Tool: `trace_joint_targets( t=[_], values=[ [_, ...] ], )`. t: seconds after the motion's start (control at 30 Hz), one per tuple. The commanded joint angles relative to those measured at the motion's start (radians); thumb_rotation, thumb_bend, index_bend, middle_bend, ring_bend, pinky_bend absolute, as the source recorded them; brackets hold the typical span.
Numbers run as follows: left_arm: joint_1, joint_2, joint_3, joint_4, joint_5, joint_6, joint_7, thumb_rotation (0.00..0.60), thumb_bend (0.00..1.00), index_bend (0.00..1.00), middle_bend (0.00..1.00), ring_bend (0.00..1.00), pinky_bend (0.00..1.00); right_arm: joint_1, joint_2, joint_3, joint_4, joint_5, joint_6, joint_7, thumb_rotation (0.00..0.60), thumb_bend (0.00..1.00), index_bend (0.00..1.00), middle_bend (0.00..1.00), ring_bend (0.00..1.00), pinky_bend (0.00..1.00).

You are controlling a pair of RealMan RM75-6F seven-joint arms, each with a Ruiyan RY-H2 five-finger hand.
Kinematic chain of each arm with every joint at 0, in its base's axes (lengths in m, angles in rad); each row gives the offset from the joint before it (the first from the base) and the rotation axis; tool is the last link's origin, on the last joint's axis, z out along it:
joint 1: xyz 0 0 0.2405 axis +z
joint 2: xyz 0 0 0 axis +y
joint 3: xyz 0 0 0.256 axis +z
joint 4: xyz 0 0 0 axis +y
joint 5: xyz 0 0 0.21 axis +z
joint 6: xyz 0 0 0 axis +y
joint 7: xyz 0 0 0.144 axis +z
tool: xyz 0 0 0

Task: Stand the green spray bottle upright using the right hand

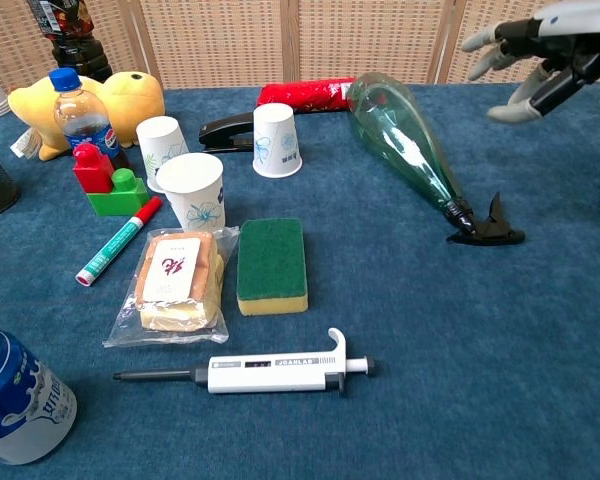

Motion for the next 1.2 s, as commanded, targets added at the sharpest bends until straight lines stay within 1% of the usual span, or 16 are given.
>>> trace_joint_targets(
  t=[0.03,0.23,0.37,0.53,0.77,0.97,1.07,1.2],
  values=[
    [-0.003,-0.003,0.0,0.002,-0.001,-0.004,-0.001,0.6,0.28,0.3,0.31,0.19,0.05,-0.018,0.011,0.02,-0.036,-0.037,0.02,0.043,0.6,0.41,0.0,0.18,0.07,0.27],
    [-0.003,-0.007,-0.001,0.012,-0.005,-0.006,-0.009,0.6,0.28,0.3,0.31,0.19,0.05,0.002,0.001,0.066,-0.095,-0.048,-0.008,0.12,0.6,0.41,0.0,0.21,0.1,0.27],
    [-0.002,-0.008,0.001,0.02,-0.007,-0.007,-0.019,0.6,0.28,0.3,0.31,0.19,0.05,0.056,-0.036,0.089,-0.074,-0.013,-0.052,0.112,0.6,0.41,0.0,0.21,0.1,0.27],
    [0.004,-0.007,0.004,0.034,-0.009,-0.001,-0.037,0.6,0.28,0.3,0.31,0.19,0.05,0.166,-0.138,0.107,0.032,0.097,-0.104,0.042,0.6,0.41,0.0,0.21,0.1,0.25],
    [0.014,-0.003,0.007,0.058,-0.022,0.002,-0.065,0.6,0.28,0.3,0.31,0.19,0.05,0.301,-0.269,0.103,0.185,0.253,-0.121,-0.083,0.6,0.41,0.0,0.2,0.09,0.22],
    [0.015,-0.007,0.007,0.072,-0.028,-0.003,-0.081,0.6,0.28,0.3,0.31,0.19,0.05,0.399,-0.373,0.086,0.329,0.378,-0.112,-0.2,0.6,0.42,0.0,0.2,0.08,0.2],
    [0.016,-0.007,0.007,0.076,-0.031,-0.003,-0.083,0.6,0.28,0.3,0.31,0.19,0.05,0.447,-0.429,0.065,0.434,0.444,-0.116,-0.276,0.6,0.41,0.0,0.2,0.08,0.19],
    [0.018,-0.006,0.006,0.078,-0.033,-0.002,-0.085,0.6,0.28,0.3,0.31,0.19,0.05,0.485,-0.49,0.05,0.554,0.522,-0.125,-0.347,0.6,0.41,0.0,0.2,0.07,0.19]
  ],
)
